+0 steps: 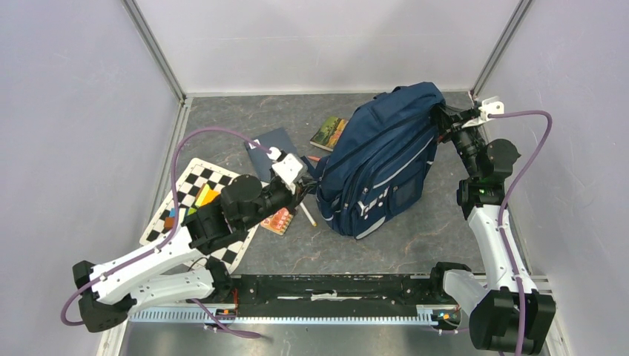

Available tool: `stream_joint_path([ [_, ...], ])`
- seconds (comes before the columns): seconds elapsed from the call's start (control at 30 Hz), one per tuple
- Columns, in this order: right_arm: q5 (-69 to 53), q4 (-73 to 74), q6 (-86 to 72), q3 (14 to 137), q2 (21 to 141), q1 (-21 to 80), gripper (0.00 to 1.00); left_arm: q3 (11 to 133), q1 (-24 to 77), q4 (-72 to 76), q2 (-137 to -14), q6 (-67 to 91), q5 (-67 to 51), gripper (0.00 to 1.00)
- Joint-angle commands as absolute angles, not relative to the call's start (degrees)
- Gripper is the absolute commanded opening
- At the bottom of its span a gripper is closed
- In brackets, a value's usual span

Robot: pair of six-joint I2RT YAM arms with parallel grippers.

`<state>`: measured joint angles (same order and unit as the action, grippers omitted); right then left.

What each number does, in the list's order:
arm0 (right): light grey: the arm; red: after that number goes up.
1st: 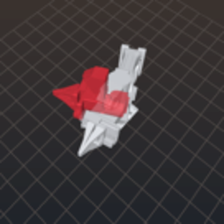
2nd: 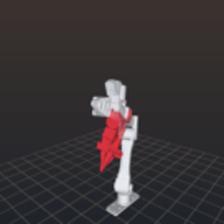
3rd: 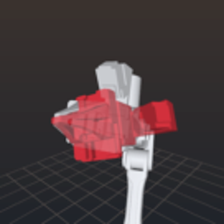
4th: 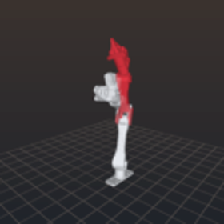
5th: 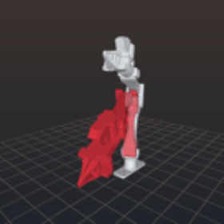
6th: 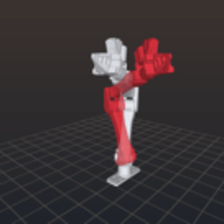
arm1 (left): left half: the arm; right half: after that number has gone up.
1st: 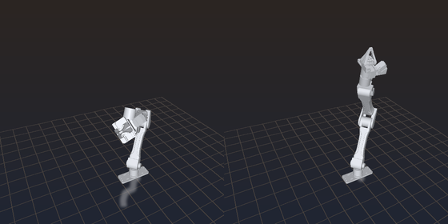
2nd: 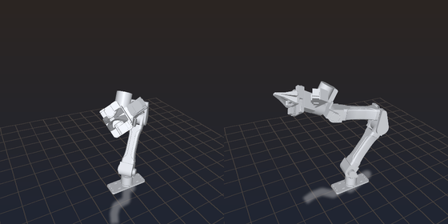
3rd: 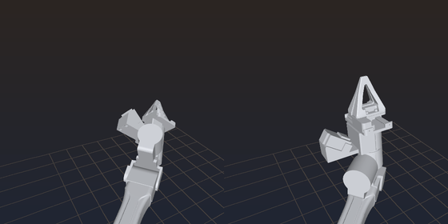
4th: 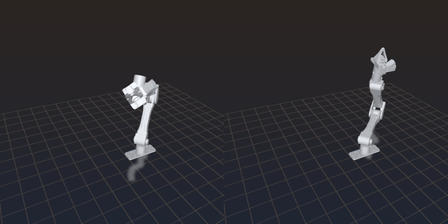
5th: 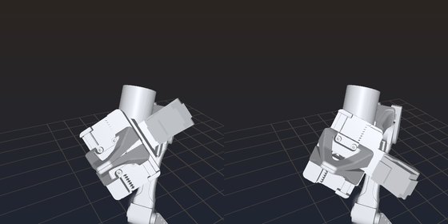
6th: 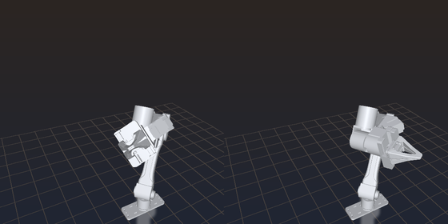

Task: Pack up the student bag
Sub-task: Unzip the student bag at the center of the board.

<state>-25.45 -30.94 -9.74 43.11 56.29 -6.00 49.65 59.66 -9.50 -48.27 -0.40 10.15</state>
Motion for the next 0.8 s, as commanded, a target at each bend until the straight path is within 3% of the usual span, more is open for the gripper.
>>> stream_joint_path([
  [0.0, -19.06, -25.25, -6.94, 42.42, 56.09, -5.63, 0.0, 59.64, 59.81, -10.49, -50.01, 8.26, 16.03, 0.02],
  [0.37, -14.65, -26.24, -6.15, 39.64, 54.55, -5.45, 0.0, 58.17, 59.85, -11.12, -46.4, 37.73, 18.55, 0.02],
  [0.77, -9.48, -25.55, -4.24, 39.03, 52.82, -5.43, 0.0, 56.51, 59.81, -11.44, -40.47, 42.88, 17.38, 0.02],
])
